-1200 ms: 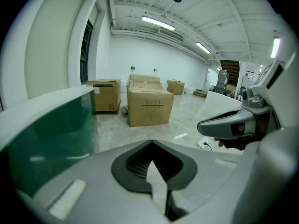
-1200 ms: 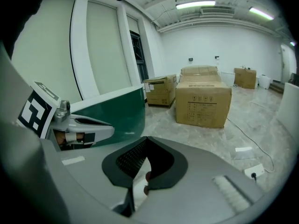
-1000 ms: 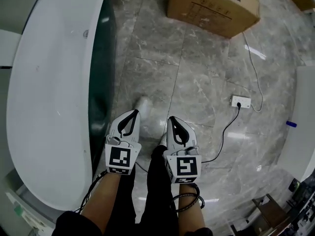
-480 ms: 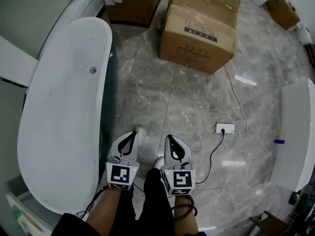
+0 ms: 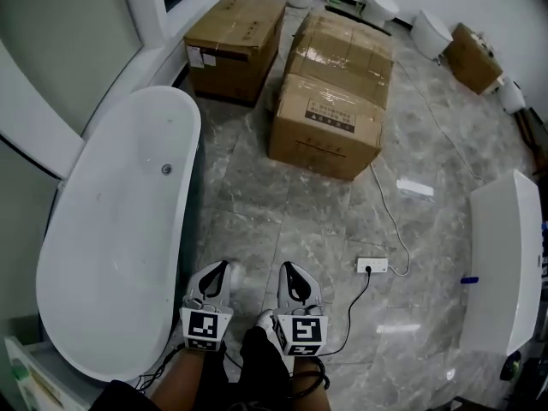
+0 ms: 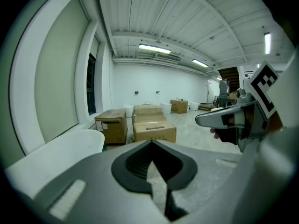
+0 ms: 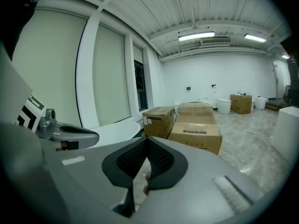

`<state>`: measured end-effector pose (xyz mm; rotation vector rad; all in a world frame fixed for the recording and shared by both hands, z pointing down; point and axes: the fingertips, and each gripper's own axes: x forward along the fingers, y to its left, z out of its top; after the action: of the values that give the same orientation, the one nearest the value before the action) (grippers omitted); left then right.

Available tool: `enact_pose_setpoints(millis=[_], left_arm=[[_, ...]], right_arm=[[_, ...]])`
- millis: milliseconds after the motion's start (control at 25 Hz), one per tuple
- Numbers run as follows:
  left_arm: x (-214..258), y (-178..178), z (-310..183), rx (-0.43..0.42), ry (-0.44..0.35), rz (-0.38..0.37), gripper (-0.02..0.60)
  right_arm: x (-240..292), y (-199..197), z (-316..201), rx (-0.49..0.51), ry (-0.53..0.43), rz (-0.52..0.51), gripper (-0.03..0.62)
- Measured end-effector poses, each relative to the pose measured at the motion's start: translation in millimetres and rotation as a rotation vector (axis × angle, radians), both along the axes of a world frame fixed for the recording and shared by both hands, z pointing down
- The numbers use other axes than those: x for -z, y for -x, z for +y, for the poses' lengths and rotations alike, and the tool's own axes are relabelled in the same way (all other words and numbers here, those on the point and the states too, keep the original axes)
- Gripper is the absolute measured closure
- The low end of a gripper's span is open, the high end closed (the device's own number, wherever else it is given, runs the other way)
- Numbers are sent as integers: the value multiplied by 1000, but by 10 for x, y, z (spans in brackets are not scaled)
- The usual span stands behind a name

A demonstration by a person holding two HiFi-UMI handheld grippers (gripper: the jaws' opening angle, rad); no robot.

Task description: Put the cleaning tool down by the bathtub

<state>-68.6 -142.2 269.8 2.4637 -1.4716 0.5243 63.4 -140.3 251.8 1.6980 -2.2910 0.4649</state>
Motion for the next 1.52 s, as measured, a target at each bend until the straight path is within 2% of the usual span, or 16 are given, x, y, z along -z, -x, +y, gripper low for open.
enact_pose_setpoints(millis=[360,480,680,1000,1080,1200,1360,1520], left_arm=[[488,68,-20,17,-80,-29,581],[677,73,-38,31,-118,-8,581],[986,43,-82,31,-161,15,581],[1355,124,-37,21,-238,-13,581],[1426,151,-49,31,-242,3,581],[1589,200,-129,61,-231,70,581],[1889,226,-224,59,-291,63,581],[2073,207,-257,67,-306,79,581]], right_arm=[[471,-178,0,-32,-52,2,572],[640,-216,-31,-33,-81,4,572],[894,-279,-74,-25,-124,9,572],[1252,-200,-73,26,-178,37,572],[1316,-202,-93,31,-187,43,572],[1392,-181,-144,36,-198,34,574],[1533,-148,-183,54,-222,24,574],[1704,-195,-210,60,-258,19,576]])
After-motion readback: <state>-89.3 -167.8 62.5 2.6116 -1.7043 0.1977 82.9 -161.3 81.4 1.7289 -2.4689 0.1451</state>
